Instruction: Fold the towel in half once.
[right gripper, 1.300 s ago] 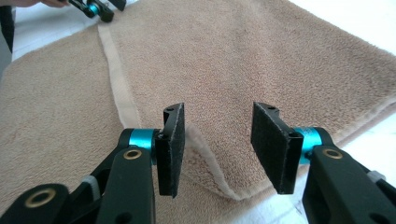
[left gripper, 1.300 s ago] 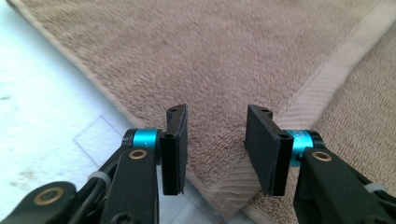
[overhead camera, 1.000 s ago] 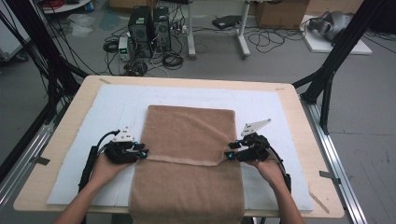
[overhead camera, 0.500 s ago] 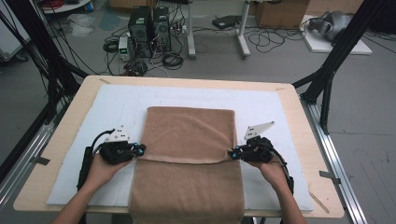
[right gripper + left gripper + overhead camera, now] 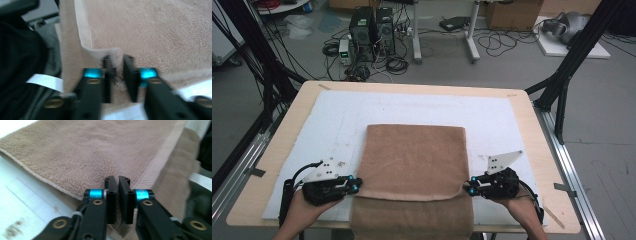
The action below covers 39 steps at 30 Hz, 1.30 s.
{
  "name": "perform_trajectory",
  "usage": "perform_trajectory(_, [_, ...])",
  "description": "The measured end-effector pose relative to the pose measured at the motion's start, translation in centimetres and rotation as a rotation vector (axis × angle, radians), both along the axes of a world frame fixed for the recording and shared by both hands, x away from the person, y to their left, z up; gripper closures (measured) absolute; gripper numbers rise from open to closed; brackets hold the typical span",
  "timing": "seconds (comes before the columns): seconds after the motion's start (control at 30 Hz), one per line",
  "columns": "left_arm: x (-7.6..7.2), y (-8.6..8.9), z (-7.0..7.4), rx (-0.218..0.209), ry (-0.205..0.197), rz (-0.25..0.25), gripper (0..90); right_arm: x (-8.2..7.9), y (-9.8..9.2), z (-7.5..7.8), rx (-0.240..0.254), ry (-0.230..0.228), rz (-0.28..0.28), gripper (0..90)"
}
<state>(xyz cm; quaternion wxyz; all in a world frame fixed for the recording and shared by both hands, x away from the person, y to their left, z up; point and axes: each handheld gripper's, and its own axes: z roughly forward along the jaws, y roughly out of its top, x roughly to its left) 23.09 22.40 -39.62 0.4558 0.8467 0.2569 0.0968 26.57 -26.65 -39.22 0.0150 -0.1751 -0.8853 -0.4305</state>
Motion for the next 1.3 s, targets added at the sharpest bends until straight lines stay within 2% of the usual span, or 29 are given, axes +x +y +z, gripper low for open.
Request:
perform_trajectory(0.07, [0.2,0.0,0.3,-0.004,-0.010,0.006,67.5,0.1,-0.4,0.4,0.037,-0.015,-0.011,65.7])
perform_trajectory(0.13, [1.2,-0.1,0.5,-0.004,-0.026,0.020,63.4,0.7,-0.6,0.7,0.069,-0.024,-0.023,63.8])
perform_trajectory(0.23, [3.4,-0.5,0.5,-0.005,-0.053,0.053,58.1,2.5,-0.2,1.2,0.047,-0.055,-0.047,61.0])
perform_trajectory(0.3, [5.0,-0.7,0.3,-0.015,-0.064,0.090,57.8,4.2,0.4,1.1,0.002,-0.073,-0.093,59.9])
perform_trajectory(0.37, [7.3,-0.9,-0.2,-0.002,-0.074,0.142,57.7,6.0,0.8,0.9,-0.029,-0.083,-0.136,58.0])
perform_trajectory(0.4, [8.4,-1.1,-0.4,0.018,-0.081,0.170,57.4,7.3,1.0,0.6,-0.040,-0.081,-0.176,57.5])
perform_trajectory(0.43, [9.4,-1.2,-0.6,0.018,-0.081,0.189,57.4,8.4,1.2,0.4,-0.048,-0.084,-0.196,56.5])
perform_trajectory(0.5, [11.5,-1.1,-1.1,-0.012,-0.064,0.237,58.1,10.5,1.3,0.0,-0.051,-0.081,-0.258,54.0])
perform_trajectory(0.6, [14.4,-1.1,-1.8,-0.010,-0.053,0.328,57.1,13.3,1.2,-1.0,-0.076,-0.072,-0.334,49.0])
perform_trajectory(0.67, [15.9,-0.9,-2.4,-0.014,-0.040,0.366,54.2,14.9,1.2,-1.7,-0.087,-0.046,-0.362,46.6])
perform_trajectory(0.7, [16.7,-0.9,-2.7,-0.001,-0.018,0.381,53.1,15.4,1.2,-2.0,-0.098,-0.042,-0.373,44.8])
perform_trajectory(0.77, [18.1,-0.9,-3.4,0.025,0.024,0.400,48.5,16.2,1.2,-2.4,-0.125,-0.053,-0.393,41.6])
perform_trajectory(0.83, [18.8,-1.1,-4.1,0.001,0.031,0.409,45.4,17.0,1.3,-3.0,-0.149,-0.050,-0.420,40.4])
perform_trajectory(0.9, [19.4,-1.5,-4.5,0.019,0.063,0.406,43.3,17.5,1.2,-3.7,-0.149,-0.041,-0.426,40.4])
perform_trajectory(0.97, [19.8,-2.2,-4.9,0.031,0.057,0.394,46.9,18.0,1.3,-4.7,-0.164,-0.016,-0.429,40.3])
perform_trajectory(1.0, [19.9,-2.6,-5.2,0.036,0.046,0.382,53.6,18.1,1.3,-4.9,-0.144,-0.008,-0.438,44.7])
perform_trajectory(1.07, [20.1,-2.6,-5.2,0.014,0.047,0.380,74.9,18.3,1.1,-4.9,-0.101,0.009,-0.417,69.7])
perform_trajectory(1.1, [20.3,-2.7,-5.1,0.014,0.051,0.395,82.2,18.4,1.3,-4.9,-0.093,0.022,-0.375,80.5])
perform_trajectory(1.13, [20.6,-2.7,-4.9,0.020,0.066,0.402,84.0,18.5,1.5,-4.7,-0.096,0.014,-0.362,82.7])
perform_trajectory(1.2, [21.2,-2.7,-3.9,0.044,0.037,0.423,84.7,19.1,2.0,-3.8,-0.125,0.000,-0.372,83.5])
perform_trajectory(1.3, [22.2,-2.7,-0.8,0.036,-0.041,0.446,85.0,19.6,2.3,-1.6,-0.115,-0.058,-0.395,84.0])
